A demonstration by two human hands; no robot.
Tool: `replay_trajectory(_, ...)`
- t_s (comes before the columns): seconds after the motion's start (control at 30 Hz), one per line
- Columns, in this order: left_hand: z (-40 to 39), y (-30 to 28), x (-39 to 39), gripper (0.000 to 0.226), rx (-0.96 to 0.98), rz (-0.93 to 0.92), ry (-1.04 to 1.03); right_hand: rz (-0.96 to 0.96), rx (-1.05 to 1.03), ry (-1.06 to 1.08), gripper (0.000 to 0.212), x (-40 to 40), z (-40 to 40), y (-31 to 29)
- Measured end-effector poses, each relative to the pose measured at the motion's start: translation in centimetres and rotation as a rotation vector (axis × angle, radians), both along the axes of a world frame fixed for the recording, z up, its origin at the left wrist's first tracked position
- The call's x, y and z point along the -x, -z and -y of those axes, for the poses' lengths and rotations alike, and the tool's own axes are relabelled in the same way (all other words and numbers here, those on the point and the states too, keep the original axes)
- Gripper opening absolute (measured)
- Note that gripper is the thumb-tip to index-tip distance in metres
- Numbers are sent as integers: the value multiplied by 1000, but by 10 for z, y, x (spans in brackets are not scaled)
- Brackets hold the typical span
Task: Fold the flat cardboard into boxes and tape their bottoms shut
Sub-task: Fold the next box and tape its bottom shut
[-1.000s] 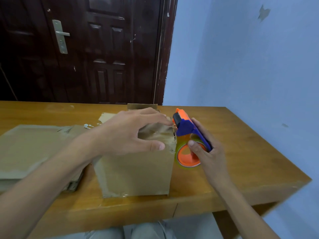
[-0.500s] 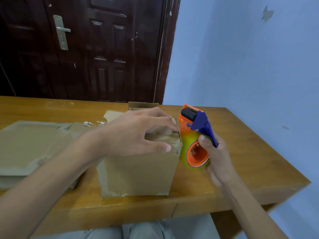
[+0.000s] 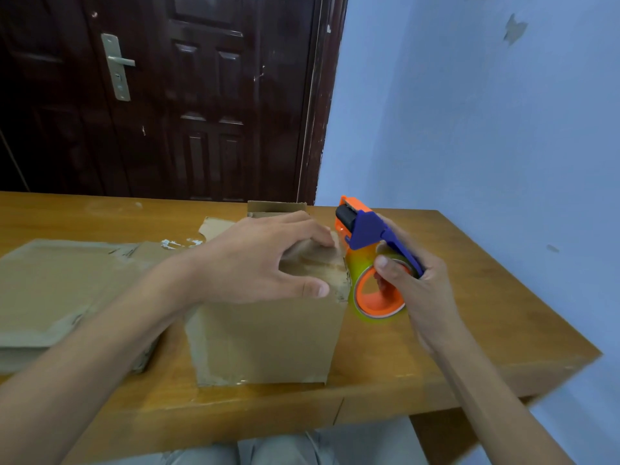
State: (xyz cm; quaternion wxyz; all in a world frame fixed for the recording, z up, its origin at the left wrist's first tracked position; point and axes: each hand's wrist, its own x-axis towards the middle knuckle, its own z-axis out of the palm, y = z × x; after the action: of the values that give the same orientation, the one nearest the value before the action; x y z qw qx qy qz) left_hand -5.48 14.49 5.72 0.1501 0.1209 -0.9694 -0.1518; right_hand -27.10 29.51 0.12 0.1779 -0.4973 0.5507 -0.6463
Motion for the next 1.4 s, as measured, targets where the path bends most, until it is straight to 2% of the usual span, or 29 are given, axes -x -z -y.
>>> replay_trajectory(0.17,0,-1,0,62,-102,-25,-35,-40,-7,-1,57,-3,-2,-4)
replay_trajectory(0.27,-3,-7,-4,46,-275,-75,-7,-26,-4,4,59,-6,-3,-5)
replay_trajectory(0.33,-4,-14,1,46,-329,-94,-52,-32,0,12,60,-7,-3,-5)
replay_trajectory(0.4,-5,-18,12,52,-258,-113,-171,-44,7,15,60,-10,-3,-3)
replay_trajectory(0.47,-7,-14,23,47,-115,-159,-273,-64,16,26,60,-14,-3,-1)
replay_trajectory(0.53,-11,-6,27,45,-4,-209,-301,-68,23,39,60,-17,-5,-2)
replay_trajectory(0.63,-14,-1,24,42,40,-272,-295,-71,26,47,58,-20,-4,-2)
replay_trajectory(0.8,-17,2,23,12,40,-315,-246,-41,33,51,56,-21,-4,0)
replay_trajectory(0.87,-16,4,22,7,42,-356,-210,-41,26,55,57,-21,-4,1)
replay_trajectory(1.07,-11,5,19,9,211,-386,-156,-73,7,45,60,-17,-5,1)
replay_trajectory(1.23,-5,-6,11,24,378,-257,-92,-127,-44,47,62,-1,-10,3)
replay_trajectory(1.4,-3,-11,9,33,471,-186,70,-154,-46,58,66,1,-16,12)
